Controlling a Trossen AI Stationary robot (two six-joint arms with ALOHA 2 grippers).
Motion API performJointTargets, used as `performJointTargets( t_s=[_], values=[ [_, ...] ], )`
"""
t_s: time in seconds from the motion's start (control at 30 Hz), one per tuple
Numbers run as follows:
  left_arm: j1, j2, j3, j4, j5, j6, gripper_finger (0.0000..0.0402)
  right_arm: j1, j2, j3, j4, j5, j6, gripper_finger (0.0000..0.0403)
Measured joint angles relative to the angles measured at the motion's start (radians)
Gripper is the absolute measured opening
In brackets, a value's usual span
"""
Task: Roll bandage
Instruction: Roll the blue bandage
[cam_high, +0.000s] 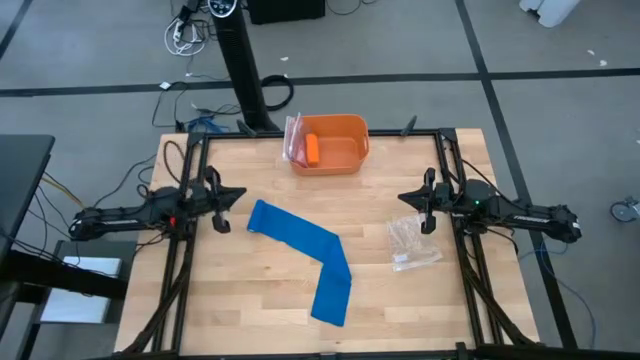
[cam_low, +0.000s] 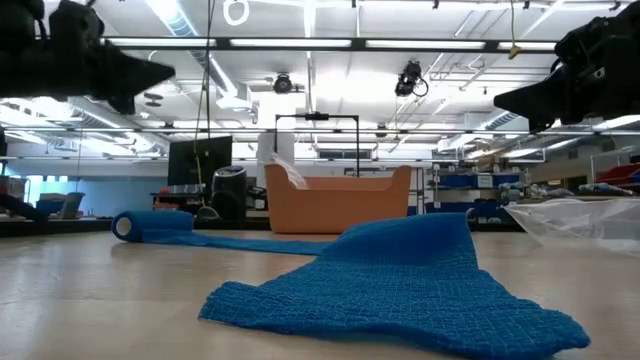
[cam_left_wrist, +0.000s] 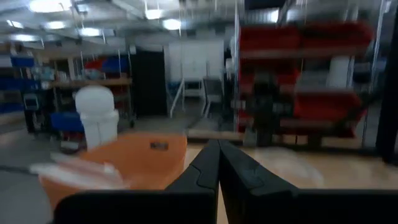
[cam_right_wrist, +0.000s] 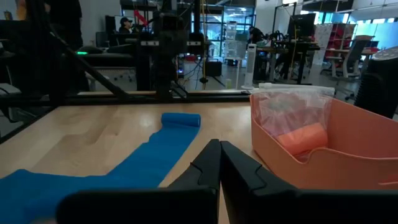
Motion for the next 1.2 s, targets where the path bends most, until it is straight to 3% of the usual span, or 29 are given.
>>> performJointTargets(
  t_s=[0.1,0.23,0.3,0.5,0.7,1.1,1.2],
  values=[
    [0.0,0.001,0.0,0.1,0.036,-0.043,0.0015,0.0,0.0,0.0,0.0,0.0,0.0,0.001],
    [0.0,0.013,0.0,0.159,0.28,-0.019,0.0015,0.0,0.0,0.0,0.0,0.0,0.0,0.001],
    [0.0,0.037,0.0,0.158,0.348,-0.043,0.0015,0.0,0.0,0.0,0.0,0.0,0.0,0.001],
    [0.0,0.193,0.0,0.179,0.371,-0.041,0.002,0.0,0.0,0.0,0.0,0.0,0.0,0.001],
    [-0.029,0.399,0.017,0.321,0.427,-0.015,0.0026,0.0,0.0,0.0,0.0,0.0,0.0,0.001],
    [-0.266,0.891,0.327,0.302,0.412,0.127,0.0027,0.0,0.0,0.0,0.0,0.0,0.0,0.001],
    [-0.31,1.022,0.422,0.197,0.36,0.143,0.0026,0.0,0.0,0.0,0.0,0.0,0.0,0.001]
  ],
)
